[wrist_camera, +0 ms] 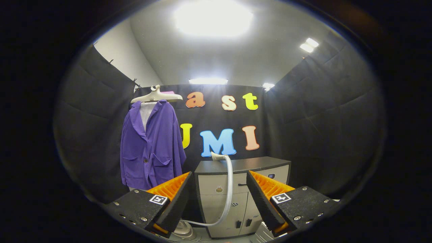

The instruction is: Iron the clothes twice with a garment steamer, once on the left side and once on the right side.

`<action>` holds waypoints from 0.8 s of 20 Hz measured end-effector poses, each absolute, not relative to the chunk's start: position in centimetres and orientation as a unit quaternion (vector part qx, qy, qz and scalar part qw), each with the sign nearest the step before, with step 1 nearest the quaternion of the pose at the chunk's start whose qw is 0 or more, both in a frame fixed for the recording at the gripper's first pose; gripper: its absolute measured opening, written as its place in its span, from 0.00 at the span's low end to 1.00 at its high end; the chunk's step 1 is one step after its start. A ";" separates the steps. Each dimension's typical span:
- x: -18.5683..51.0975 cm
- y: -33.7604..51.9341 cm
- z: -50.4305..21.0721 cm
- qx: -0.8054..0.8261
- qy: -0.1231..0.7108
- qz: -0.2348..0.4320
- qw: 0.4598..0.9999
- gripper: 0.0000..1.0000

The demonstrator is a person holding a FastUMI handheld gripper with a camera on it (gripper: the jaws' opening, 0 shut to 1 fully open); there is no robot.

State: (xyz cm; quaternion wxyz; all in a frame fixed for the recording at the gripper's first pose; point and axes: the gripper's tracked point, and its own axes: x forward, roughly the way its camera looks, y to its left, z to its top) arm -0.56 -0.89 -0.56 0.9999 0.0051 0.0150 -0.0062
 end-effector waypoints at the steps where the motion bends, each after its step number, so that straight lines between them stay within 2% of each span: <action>1: -0.5 -0.9 -0.7 0.005 0.016 -0.005 1.000 0.95; 8: 0.0 -0.6 0.3 0.004 0.011 -0.003 1.000 0.95; 16: 5.1 -1.0 3.4 0.000 -0.016 0.011 1.000 0.95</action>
